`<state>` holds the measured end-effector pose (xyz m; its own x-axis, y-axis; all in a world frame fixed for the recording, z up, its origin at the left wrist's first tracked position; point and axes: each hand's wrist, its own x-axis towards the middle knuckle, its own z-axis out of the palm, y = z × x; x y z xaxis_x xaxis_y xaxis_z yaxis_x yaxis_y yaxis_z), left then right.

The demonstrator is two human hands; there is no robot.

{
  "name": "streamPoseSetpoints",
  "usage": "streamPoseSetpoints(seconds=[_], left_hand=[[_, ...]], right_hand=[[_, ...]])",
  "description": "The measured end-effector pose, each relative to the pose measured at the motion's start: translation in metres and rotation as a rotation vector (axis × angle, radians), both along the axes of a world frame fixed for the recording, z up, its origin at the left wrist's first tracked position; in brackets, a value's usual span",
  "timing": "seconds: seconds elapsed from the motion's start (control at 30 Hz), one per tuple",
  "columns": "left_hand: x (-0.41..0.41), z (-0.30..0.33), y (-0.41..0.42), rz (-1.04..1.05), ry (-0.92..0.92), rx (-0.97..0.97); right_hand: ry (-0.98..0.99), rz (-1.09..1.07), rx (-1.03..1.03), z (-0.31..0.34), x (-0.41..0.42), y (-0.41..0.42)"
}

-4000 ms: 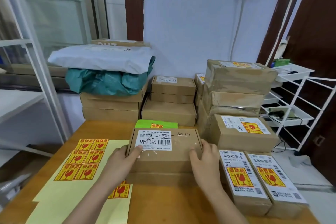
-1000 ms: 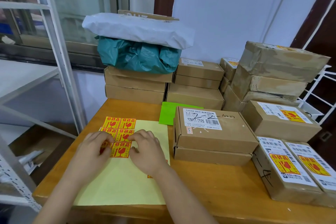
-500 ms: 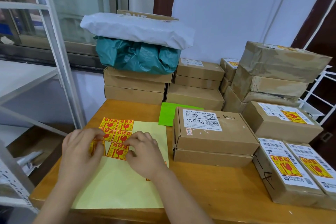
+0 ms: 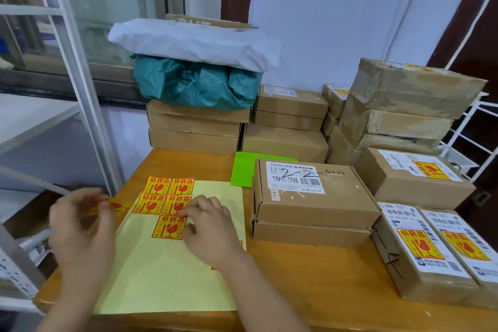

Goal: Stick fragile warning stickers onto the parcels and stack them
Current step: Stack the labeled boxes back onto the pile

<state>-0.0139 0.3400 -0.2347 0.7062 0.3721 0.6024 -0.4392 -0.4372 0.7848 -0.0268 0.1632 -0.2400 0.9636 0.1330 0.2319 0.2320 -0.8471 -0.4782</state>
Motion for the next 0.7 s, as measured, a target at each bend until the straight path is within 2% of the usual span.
streamPoseSetpoints(seconds=[0.07, 0.2, 0.43, 0.57, 0.7], left_hand=[[0.001, 0.0, 0.002, 0.023, -0.013, -0.066], [-0.002, 0.003, -0.002, -0.088, 0.039, -0.002], [-0.004, 0.025, -0.012, -0.374, 0.126, 0.279], [-0.008, 0.035, -0.028, -0.479, 0.144, 0.41], [-0.01, 0.041, -0.039, -0.523, 0.124, 0.423]], right_hand=[[-0.006, -0.004, -0.002, 0.001, 0.0, 0.0], [-0.008, -0.001, 0.015, 0.001, -0.001, 0.0], [-0.122, 0.012, 0.391, 0.011, -0.005, 0.003], [-0.196, 0.055, 0.447, 0.012, -0.008, 0.005], [-0.277, 0.009, 0.536, 0.009, -0.006, 0.004]])
